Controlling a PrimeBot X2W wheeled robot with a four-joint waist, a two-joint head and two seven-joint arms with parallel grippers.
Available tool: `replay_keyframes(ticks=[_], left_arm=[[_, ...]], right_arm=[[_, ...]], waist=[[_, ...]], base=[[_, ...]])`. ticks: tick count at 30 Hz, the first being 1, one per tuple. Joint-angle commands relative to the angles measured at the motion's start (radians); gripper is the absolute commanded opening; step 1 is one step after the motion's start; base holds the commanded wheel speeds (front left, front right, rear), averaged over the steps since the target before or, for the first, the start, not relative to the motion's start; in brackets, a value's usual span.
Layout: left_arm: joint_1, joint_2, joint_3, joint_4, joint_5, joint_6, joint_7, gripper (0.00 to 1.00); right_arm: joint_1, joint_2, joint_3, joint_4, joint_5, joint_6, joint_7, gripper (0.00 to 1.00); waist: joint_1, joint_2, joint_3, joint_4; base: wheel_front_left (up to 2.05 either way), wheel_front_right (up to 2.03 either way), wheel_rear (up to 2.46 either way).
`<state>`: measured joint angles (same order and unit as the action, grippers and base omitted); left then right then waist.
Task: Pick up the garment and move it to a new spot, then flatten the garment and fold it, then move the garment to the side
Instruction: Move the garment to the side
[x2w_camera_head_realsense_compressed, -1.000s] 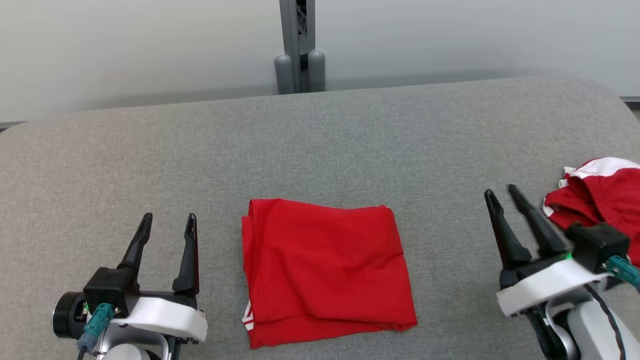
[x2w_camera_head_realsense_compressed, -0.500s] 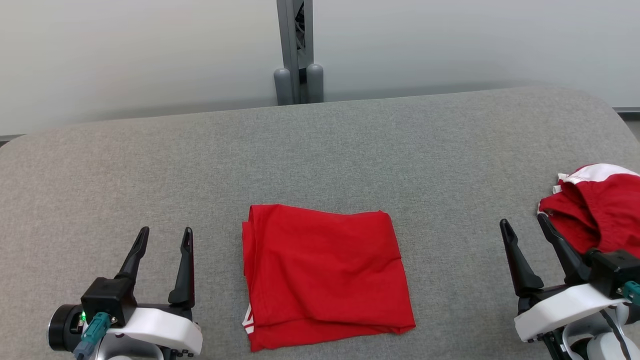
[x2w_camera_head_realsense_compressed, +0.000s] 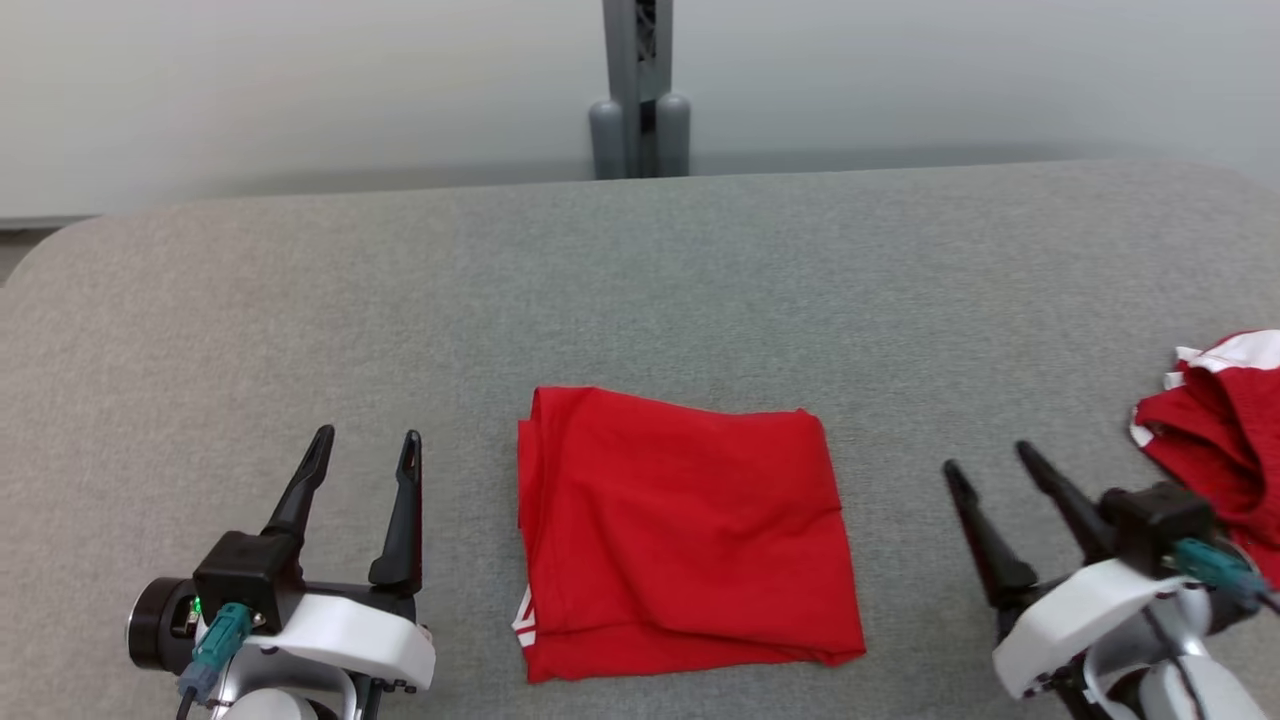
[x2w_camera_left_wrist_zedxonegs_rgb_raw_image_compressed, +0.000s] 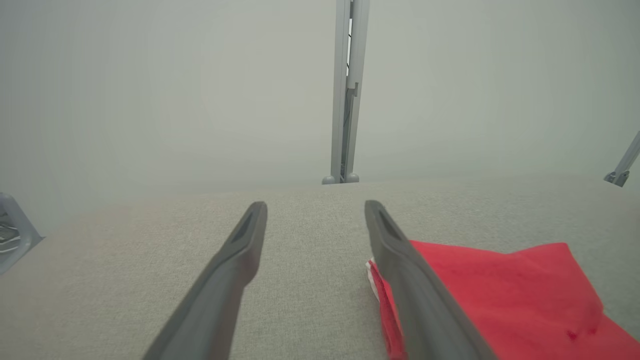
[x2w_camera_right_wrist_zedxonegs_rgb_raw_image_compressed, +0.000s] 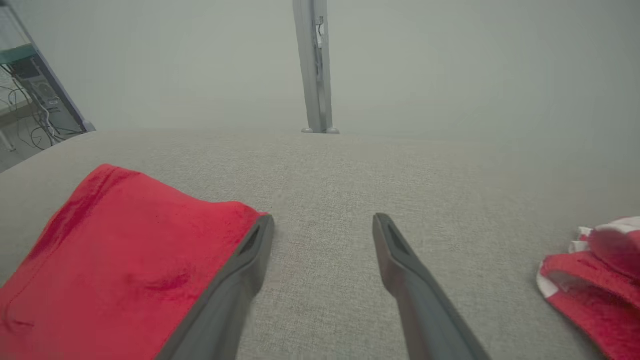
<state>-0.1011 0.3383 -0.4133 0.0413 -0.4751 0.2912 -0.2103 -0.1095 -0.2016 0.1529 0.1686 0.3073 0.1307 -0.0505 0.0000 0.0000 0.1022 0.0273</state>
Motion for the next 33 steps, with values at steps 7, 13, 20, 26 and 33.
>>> replay_keyframes(ticks=[7, 13, 20, 26, 33], left_arm=[[-0.058, -0.026, -0.013, 0.021, 0.003, -0.014, -0.015, 1.0], [-0.096, -0.055, -0.027, 0.044, 0.009, -0.027, -0.029, 1.0], [-0.11, -0.07, -0.022, 0.075, 0.01, -0.036, -0.041, 1.0], [-0.117, -0.065, -0.016, 0.082, 0.015, -0.04, -0.045, 1.0], [-0.115, -0.04, -0.002, 0.075, 0.017, -0.034, -0.043, 1.0]], right_arm=[[-0.056, -0.053, 0.179, 0.108, 0.04, 0.0, 0.094, 1.0], [-0.101, -0.075, 0.261, 0.194, 0.084, 0.0, 0.107, 1.0], [-0.134, -0.078, 0.345, 0.255, 0.145, 0.0, 0.148, 0.0], [-0.162, -0.131, 0.353, 0.202, 0.122, -0.001, 0.11, 0.0], [-0.159, -0.209, 0.339, 0.112, 0.028, -0.001, 0.109, 0.0]], waist=[[0.0, 0.0, 0.082, 0.094], [0.0, 0.0, 0.135, 0.138], [0.0, 0.0, 0.148, 0.138], [0.0, 0.0, 0.142, 0.091], [0.0, 0.0, 0.148, -0.028]], base=[[0.0, 0.0, 0.0], [0.0, 0.0, 0.0], [0.0, 0.0, 0.0], [0.0, 0.0, 0.0], [0.0, 0.0, 0.0]])
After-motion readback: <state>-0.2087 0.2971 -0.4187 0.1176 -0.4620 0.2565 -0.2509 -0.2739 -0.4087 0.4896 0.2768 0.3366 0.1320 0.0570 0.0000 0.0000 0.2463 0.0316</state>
